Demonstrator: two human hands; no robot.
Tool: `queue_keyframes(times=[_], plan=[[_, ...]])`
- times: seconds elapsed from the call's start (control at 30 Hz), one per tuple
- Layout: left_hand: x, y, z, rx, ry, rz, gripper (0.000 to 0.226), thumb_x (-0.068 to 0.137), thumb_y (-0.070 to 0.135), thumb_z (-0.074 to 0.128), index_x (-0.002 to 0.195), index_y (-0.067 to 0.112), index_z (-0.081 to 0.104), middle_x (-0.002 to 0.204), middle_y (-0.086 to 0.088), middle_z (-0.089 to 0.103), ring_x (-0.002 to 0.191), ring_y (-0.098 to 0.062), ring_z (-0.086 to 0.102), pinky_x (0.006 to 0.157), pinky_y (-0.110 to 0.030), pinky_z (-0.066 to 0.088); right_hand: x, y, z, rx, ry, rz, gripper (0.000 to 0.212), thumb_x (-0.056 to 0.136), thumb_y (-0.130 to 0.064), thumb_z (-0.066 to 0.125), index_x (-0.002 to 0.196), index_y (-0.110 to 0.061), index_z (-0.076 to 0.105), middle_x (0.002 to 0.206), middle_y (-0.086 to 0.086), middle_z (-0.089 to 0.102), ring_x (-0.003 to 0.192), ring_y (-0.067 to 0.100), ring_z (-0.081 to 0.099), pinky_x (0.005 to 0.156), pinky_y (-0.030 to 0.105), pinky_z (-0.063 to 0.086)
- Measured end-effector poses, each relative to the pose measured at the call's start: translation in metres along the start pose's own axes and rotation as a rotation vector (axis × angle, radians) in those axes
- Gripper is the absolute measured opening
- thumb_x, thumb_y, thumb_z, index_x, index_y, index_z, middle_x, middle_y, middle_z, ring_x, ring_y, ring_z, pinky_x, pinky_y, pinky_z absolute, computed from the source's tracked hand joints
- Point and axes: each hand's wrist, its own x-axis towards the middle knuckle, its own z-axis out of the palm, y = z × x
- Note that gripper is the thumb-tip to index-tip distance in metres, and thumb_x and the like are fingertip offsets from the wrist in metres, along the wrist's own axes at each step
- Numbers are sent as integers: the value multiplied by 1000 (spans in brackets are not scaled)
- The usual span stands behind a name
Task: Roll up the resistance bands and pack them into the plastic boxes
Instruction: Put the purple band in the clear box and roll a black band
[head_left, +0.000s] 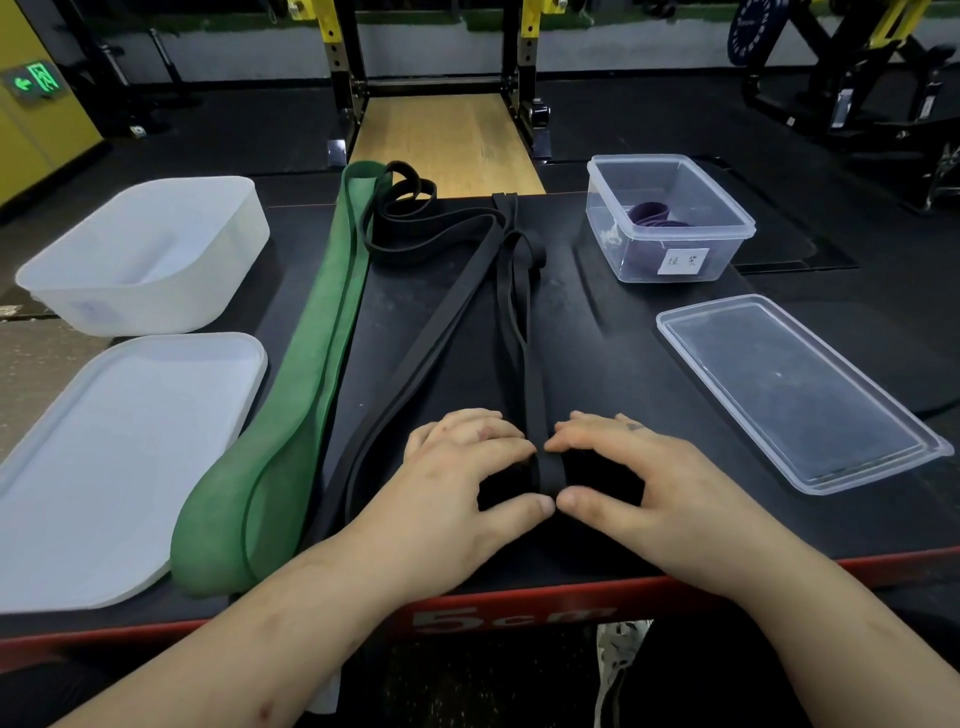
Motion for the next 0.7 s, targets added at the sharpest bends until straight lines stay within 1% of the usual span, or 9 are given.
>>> queue_keyframes(times=[0.03,0.1,0.17,0.3,0.4,0.5,0.57,0.63,0.7], plan=[[0,0,0,1,-1,-4,53,92,64,57,138,37,58,138,30,46,142,15,15,111,-8,0,0,0,0,-5,-17,-2,39,91,-50,70,123,-62,52,131,-49,45,139,-28,18,121,11,9],[1,0,0,8,-4,-11,53,93,64,54,138,37,58,140,29,46,142,15,15,111,-8,1,1,0,0,-15,-38,25,48,88,-47,75,122,-66,46,122,-57,34,127,-40,7,111,-2,1],[1,0,1,17,-7,-19,53,94,64,52,140,36,57,142,29,45,142,16,13,112,-9,2,3,-1,1,-15,-31,43,49,87,-49,75,120,-69,44,121,-57,28,122,-44,0,105,-6,-2],[-1,2,-1,-16,-10,-62,54,94,62,52,144,40,49,139,34,38,132,30,8,122,-21,9,3,-2,3,0,-23,70,45,86,-58,69,121,-72,46,135,-47,27,123,-42,-6,109,0,0],[-2,4,-5,-64,-24,-116,60,90,61,60,146,48,42,138,37,35,121,35,7,119,-18,14,5,-2,2,-8,-16,83,45,88,-61,65,130,-67,48,143,-41,30,135,-32,-1,114,7,2],[0,5,-5,-29,-46,-97,66,88,59,66,147,52,37,149,34,31,120,36,1,112,-10,6,8,0,3,-26,7,57,50,91,-62,60,140,-53,52,151,-29,41,144,-23,9,125,20,7],[3,5,-3,19,-44,-75,67,89,58,66,148,51,36,152,31,30,117,39,-7,107,-4,-4,9,0,4,-41,5,32,51,93,-61,56,142,-48,53,150,-28,47,146,-20,15,129,28,11],[6,5,-2,47,-31,-56,66,89,57,66,148,46,39,151,29,33,119,38,-6,105,-3,-9,11,0,4,-47,8,31,52,94,-60,54,144,-45,52,150,-30,46,145,-21,15,128,26,11],[8,3,-2,54,-5,-35,63,89,57,66,147,43,44,151,28,39,127,30,1,108,-6,-7,12,0,4,-55,5,34,52,95,-58,52,145,-44,51,150,-30,45,145,-21,15,128,25,11]])
